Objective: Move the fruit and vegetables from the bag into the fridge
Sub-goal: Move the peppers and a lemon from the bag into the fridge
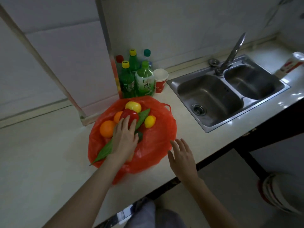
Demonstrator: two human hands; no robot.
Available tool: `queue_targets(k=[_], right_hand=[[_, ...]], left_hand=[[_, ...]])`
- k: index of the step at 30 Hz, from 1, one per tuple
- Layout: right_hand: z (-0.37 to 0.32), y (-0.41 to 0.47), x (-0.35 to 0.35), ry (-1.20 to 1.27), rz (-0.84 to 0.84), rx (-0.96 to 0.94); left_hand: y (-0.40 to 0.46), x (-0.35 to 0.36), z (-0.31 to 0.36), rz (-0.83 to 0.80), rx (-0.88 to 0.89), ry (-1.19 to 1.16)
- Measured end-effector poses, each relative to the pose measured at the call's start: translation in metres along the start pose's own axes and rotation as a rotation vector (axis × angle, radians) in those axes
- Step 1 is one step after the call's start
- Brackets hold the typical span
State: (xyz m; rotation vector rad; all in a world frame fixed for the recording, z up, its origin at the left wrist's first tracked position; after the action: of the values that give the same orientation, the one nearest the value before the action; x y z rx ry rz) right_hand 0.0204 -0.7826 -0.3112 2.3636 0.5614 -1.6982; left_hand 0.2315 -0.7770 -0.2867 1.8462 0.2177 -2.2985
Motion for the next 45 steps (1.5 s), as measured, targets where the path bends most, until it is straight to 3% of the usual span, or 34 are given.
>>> queue_targets(k=[11, 18, 25, 32, 45], right_hand=[[-0.011, 0.041, 0.009, -0.015, -0.015, -0.046], [-0.038, 0.074, 0.013, -0.016, -0.078, -0.162], [-0.071, 0.133, 0.042, -0.047, -0.173, -0.251], [-0.072, 0.162, 0.078, -0.083, -0.244, -0.123], [-0.049, 0.159, 0.074, -0.018, -0.143, 0.018]], left_hand=[[0.068, 0.038, -0.032, -0.138, -0.056, 0.026], [0.070, 0.032, -0.036, -0.090, -0.051, -0.091], [0.038, -0.009, -0.049, 0.063, -0.031, -0.164], [0.004, -0.039, -0.071, 0.167, -0.087, -0.201], [-0.055, -0.057, -0.087, 0.286, -0.155, -0.235]])
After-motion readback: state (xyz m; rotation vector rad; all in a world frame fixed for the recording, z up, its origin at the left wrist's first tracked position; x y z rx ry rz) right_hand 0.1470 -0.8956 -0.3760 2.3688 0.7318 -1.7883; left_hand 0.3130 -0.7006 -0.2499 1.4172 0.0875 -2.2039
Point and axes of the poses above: each hand's wrist, its own y-axis towards the middle knuckle, its own x-axis out of the palm, z = x × y, the point moved 10 cm from there along y, towards the middle knuckle, and after that the axes turned 2 degrees about -z, right-handed, at the moved point
